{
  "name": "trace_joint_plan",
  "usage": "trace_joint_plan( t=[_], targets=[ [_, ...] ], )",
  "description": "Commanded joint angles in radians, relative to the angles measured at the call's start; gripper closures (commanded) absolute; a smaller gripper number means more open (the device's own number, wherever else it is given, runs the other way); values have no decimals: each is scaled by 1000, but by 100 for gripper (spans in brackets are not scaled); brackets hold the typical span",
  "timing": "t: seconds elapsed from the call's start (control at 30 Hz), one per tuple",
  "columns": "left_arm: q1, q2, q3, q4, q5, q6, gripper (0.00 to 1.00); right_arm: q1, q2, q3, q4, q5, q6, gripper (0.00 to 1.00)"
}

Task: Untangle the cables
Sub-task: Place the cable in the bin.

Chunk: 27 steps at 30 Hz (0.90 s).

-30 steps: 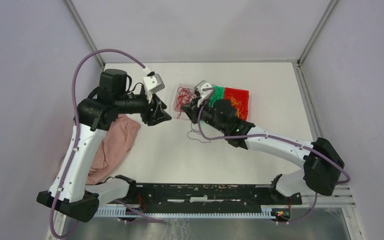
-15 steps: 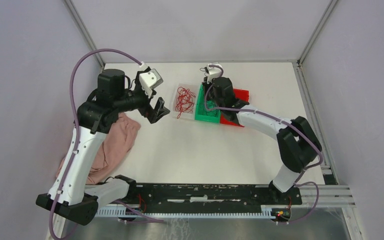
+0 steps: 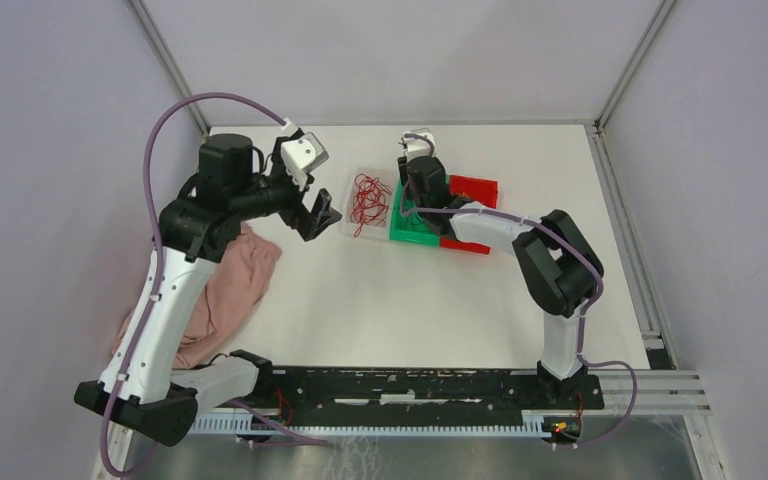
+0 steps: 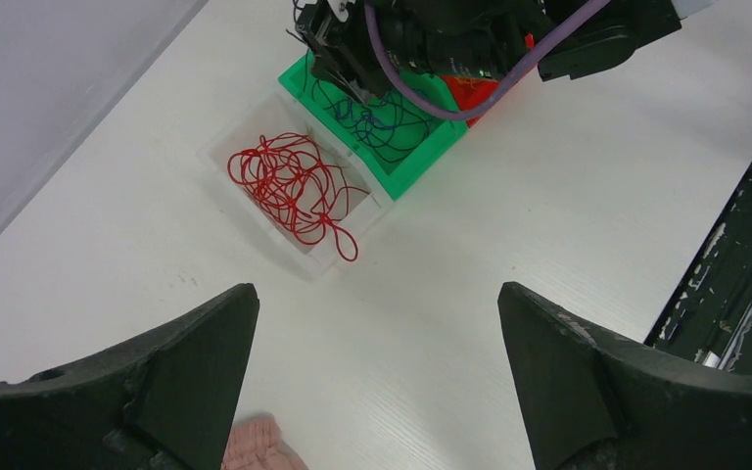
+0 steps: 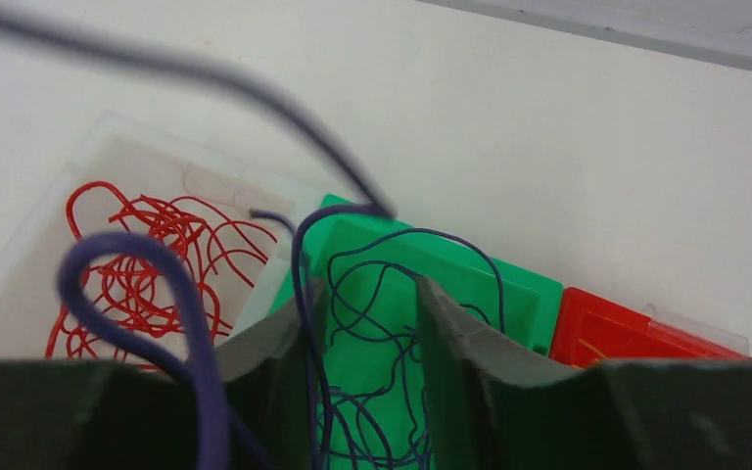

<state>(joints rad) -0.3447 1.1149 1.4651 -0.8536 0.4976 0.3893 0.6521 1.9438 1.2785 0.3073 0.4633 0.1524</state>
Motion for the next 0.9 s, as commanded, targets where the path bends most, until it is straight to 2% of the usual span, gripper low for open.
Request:
trace_joint_plan(
  t=[0.0,0.13,0.2,0.33,0.43,0.6,0.87],
  targets=[
    [-4,25,18,67,-20,-20,1,-2,-63,-18,67,47,-9,51],
    [-4,44,56,71,-18,-24,1,-3,-105,-43,63,34,-19,27],
    [-4,49,69,73,-16,-25,1,-4,-116,-32,32,37,-16,23],
    [-4,48,72,74,-17,-22,1,-5,-149,-43,19,22,-6,23],
    [-3,47,71,74,-18,-17,1,-8,-161,-46,13,8,16,25],
    [-3,52,72,78,-21,-12,1,-42,-144,9,-66,-32,110,39],
    [22,105,37,110,-66,-15,1,-91,42,238,-350,-67,192,50]
  ],
)
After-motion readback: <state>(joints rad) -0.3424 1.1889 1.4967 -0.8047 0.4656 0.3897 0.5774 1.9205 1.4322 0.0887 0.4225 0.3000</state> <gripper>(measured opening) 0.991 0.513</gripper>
